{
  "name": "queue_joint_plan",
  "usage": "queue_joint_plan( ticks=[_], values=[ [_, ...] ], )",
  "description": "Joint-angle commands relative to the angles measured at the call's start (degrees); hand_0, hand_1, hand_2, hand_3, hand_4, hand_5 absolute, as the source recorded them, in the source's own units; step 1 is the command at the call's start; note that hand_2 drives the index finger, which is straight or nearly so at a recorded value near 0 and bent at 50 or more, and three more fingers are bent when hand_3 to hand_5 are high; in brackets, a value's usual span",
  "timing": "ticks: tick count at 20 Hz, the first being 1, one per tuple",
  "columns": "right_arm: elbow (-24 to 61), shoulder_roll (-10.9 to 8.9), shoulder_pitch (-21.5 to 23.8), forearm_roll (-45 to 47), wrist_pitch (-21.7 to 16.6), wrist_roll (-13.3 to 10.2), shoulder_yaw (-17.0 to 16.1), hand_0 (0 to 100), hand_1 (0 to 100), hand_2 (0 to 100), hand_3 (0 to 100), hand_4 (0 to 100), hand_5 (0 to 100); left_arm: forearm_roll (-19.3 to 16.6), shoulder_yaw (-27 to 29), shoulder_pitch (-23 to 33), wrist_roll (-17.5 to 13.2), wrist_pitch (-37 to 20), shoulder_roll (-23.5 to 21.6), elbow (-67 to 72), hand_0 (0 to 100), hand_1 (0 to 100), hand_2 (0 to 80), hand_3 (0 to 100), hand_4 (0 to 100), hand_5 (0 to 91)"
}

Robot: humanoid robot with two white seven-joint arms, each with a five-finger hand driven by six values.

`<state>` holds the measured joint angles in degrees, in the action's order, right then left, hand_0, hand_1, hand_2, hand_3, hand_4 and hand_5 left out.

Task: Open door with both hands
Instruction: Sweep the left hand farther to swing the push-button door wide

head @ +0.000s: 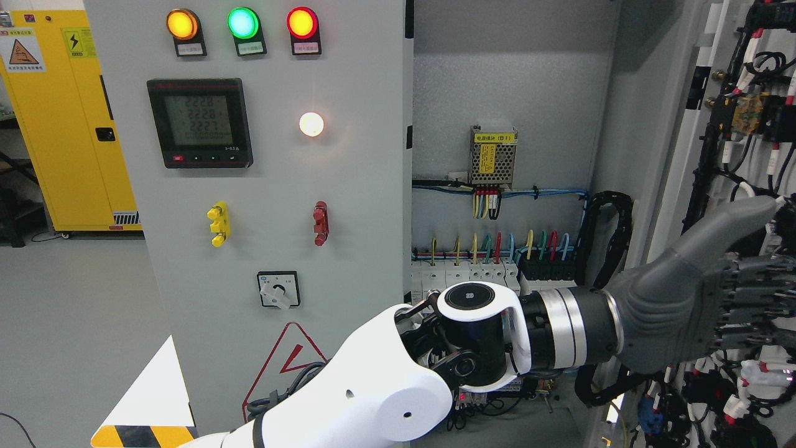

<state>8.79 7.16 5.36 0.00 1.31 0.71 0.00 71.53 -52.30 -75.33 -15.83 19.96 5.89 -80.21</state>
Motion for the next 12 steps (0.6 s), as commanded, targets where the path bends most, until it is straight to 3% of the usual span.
queue_joint_plan(
  ticks=[1,12],
  values=[
    [0.00,0.05,0.00,-0.18,0.01,0.00,-0.70,21,8,0,0,0,0,0.01,0.53,0.18,-0.08,0.34,1.85,0.84,0,0,0.0,0,0,0.0],
    [0.00,0.05,0.00,-0.18,0.01,0.00,-0.61,21,8,0,0,0,0,0.54,0.88,0.18,-0.08,0.34,2.55,-0.39,0,0,0.0,0,0,0.0]
  ],
)
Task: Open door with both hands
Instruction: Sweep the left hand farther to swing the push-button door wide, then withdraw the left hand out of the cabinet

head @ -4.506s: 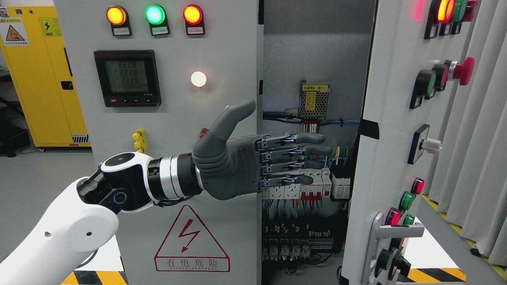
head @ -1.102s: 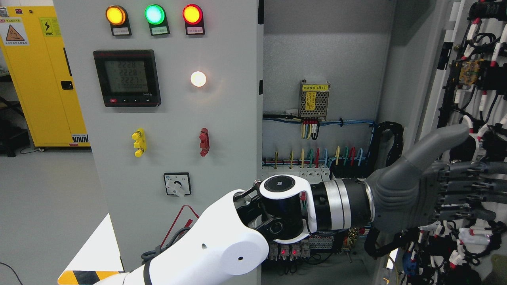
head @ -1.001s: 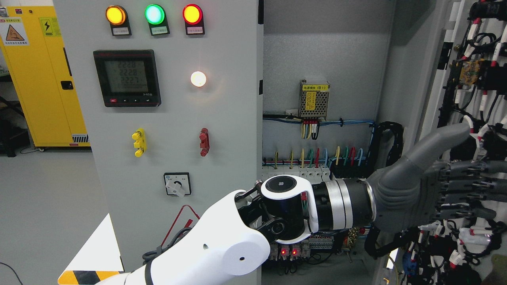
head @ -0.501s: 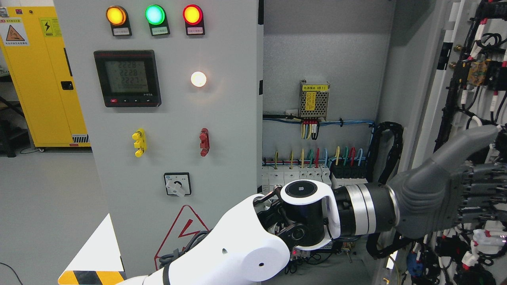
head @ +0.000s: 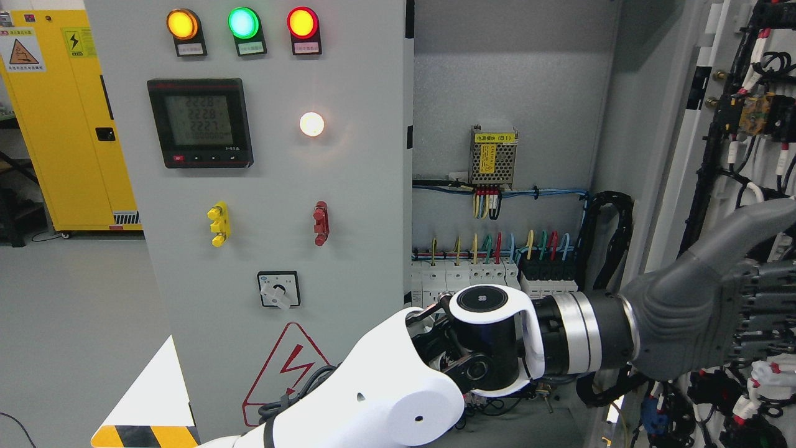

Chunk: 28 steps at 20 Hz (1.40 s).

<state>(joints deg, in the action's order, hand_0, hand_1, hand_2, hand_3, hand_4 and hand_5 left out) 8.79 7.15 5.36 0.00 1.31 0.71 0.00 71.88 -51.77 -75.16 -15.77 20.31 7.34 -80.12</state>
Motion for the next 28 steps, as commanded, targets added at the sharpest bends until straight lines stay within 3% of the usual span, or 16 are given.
queue_joint_plan(
  ticks=[1,8,15,17,20,21,26,28],
  values=[
    [0.00,0.06,0.00,-0.18,0.01,0.00,-0.61,21,8,0,0,0,0,0.19,0.35,0.02,-0.14,0.00,1.10,-0.56,0,0,0.0,0,0,0.0],
    [0.00,-0.03,0.00,-0.18,0.01,0.00,-0.70,21,8,0,0,0,0,0.36,1.76,0.37,-0.23,0.35,-2.05,-2.67,0,0,0.0,0,0,0.0],
    [0.00,0.06,0.00,-0.18,0.01,0.00,-0.61,21,9,0,0,0,0,4.57,7.20,2.56,-1.45,1.40,-13.91,-3.46,0,0,0.0,0,0,0.0],
    [0.00,-0.03,0.00,-0.18,0.01,0.00,-0.61,21,9,0,0,0,0,5.55,8.00,4.23,-5.74,1.84,-17.86,-4.68,0,0,0.0,0,0,0.0],
    [0.00,-0.03,0.00,-0.18,0.01,0.00,-0.70,21,9,0,0,0,0,5.73,8.00,7.83,-18.03,1.93,-24.37,-9.69,0,0,0.0,0,0,0.0],
    [0.00,0.06,0.00,-0.18,0.01,0.00,-0.61,21,8,0,0,0,0,5.64,8.00,9.15,-19.81,1.84,-26.04,-10.57,0,0,0.0,0,0,0.0],
    [0.00,-0.03,0.00,-0.18,0.01,0.00,-0.61,21,8,0,0,0,0,4.68,8.00,21.35,-20.09,1.84,-35.36,-10.85,0,0,0.0,0,0,0.0],
    [0.00,-0.03,0.00,-0.18,0.01,0.00,-0.61,22,9,0,0,0,0,1.00,8.09,28.46,-20.00,1.67,-38.09,-10.85,0,0,0.0,0,0,0.0]
  ],
)
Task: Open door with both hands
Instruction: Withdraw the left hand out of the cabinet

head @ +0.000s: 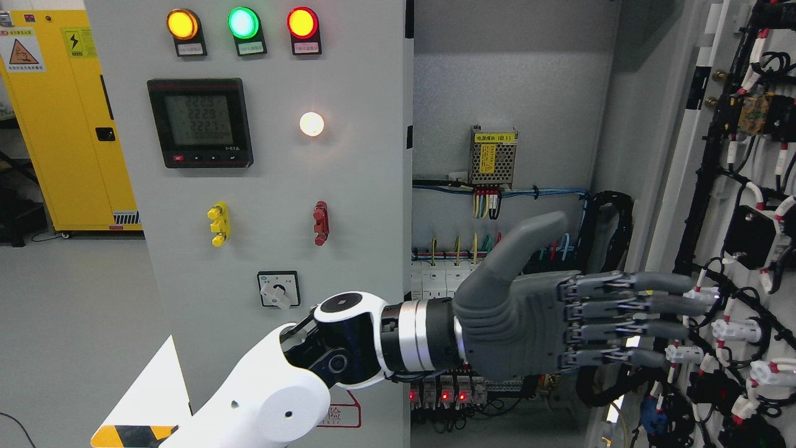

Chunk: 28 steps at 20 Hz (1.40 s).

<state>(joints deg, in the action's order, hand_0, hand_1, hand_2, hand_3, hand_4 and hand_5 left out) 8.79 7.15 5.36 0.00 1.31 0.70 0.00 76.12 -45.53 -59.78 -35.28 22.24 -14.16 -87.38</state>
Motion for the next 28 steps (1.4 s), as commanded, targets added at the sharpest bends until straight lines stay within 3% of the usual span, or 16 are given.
queue_joint_plan(
  ticks=[1,4,7,12,16,18,22,28],
  values=[
    [0.00,-0.03,0.00,-0.18,0.01,0.00,-0.70,21,9,0,0,0,0,-5.95,1.85,16.33,-0.40,-0.52,-17.29,-3.59,0,0,0.0,0,0,0.0],
    [0.00,0.06,0.00,-0.18,0.01,0.00,-0.62,21,9,0,0,0,0,-15.53,1.93,25.92,1.00,-1.23,-17.57,-3.68,0,0,0.0,0,0,0.0],
    [0.00,-0.03,0.00,-0.18,0.01,0.00,-0.70,21,9,0,0,0,0,-23.97,1.93,34.27,4.77,-5.08,-17.30,-3.59,0,0,0.0,0,0,0.0],
    [0.00,0.06,0.00,-0.18,0.01,0.00,-0.62,22,8,0,0,0,0,-31.54,2.55,46.84,11.63,-9.83,-17.39,-2.98,0,0,0.0,0,0,0.0],
    [0.00,0.06,0.00,-0.18,0.01,0.00,-0.62,21,8,0,0,0,0,-40.86,3.25,56.25,15.06,-15.19,-16.78,6.23,0,0,0.0,0,0,0.0],
    [0.00,0.06,0.00,-0.18,0.01,0.00,-0.62,21,8,0,0,0,0,-41.58,6.31,60.11,15.33,-18.18,-15.55,14.21,0,0,0.0,0,0,0.0],
    [0.00,0.06,0.00,-0.18,0.01,0.00,-0.70,21,8,0,0,0,0,-42.01,12.11,61.81,15.33,-19.34,-6.95,35.37,0,0,0.0,0,0,0.0],
    [0.00,0.06,0.00,-0.18,0.01,0.00,-0.62,22,8,0,0,0,0,-42.02,13.10,60.93,15.33,-19.42,3.52,65.02,0,0,0.0,0,0,0.0]
  ],
)
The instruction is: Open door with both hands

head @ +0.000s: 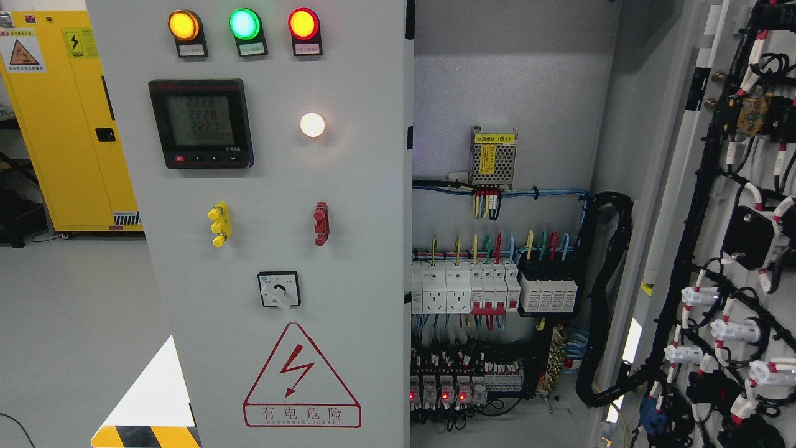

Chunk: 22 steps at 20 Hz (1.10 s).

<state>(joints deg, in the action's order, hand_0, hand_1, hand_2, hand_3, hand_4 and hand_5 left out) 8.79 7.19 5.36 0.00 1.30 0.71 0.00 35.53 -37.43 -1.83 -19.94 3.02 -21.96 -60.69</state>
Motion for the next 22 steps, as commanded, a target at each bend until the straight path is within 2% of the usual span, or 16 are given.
queue_joint_plan(
  ticks=[1,5,10,11,13,15,16,22],
  values=[
    [0.00,0.02,0.00,-0.18,0.01,0.00,-0.70,22,8,0,0,0,0,-1.43,5.00,2.98,-0.01,-0.21,12.63,41.85,0,0,0.0,0,0,0.0],
    [0.00,0.02,0.00,-0.18,0.01,0.00,-0.61,22,8,0,0,0,0,-1.34,5.09,3.15,0.16,-0.12,16.59,54.42,0,0,0.0,0,0,0.0],
    [0.00,-0.07,0.00,-0.18,0.01,0.00,-0.61,22,8,0,0,0,0,-1.08,6.57,4.29,0.25,-0.74,18.26,61.65,0,0,0.0,0,0,0.0],
    [0.00,-0.07,0.00,-0.18,0.01,0.00,-0.70,22,8,0,0,0,0,-1.25,7.80,4.64,1.03,-1.96,18.71,62.35,0,0,0.0,0,0,0.0],
    [0.00,-0.07,0.00,-0.18,0.01,0.00,-0.70,22,8,0,0,0,0,-1.34,8.86,4.65,6.11,-5.38,19.50,63.24,0,0,0.0,0,0,0.0],
    [0.00,0.02,0.00,-0.18,0.01,0.00,-0.61,21,9,0,0,0,0,-1.34,8.95,4.65,11.21,-6.36,19.85,63.42,0,0,0.0,0,0,0.0],
    [0.00,0.02,0.00,-0.18,0.01,0.00,-0.61,21,9,0,0,0,0,-1.34,8.95,4.65,12.19,-6.36,20.29,63.42,0,0,0.0,0,0,0.0],
    [0.00,-0.07,0.00,-0.18,0.01,0.00,-0.53,21,9,0,0,0,0,-1.43,9.04,4.65,12.29,-6.36,20.47,63.15,0,0,0.0,0,0,0.0]
  ],
)
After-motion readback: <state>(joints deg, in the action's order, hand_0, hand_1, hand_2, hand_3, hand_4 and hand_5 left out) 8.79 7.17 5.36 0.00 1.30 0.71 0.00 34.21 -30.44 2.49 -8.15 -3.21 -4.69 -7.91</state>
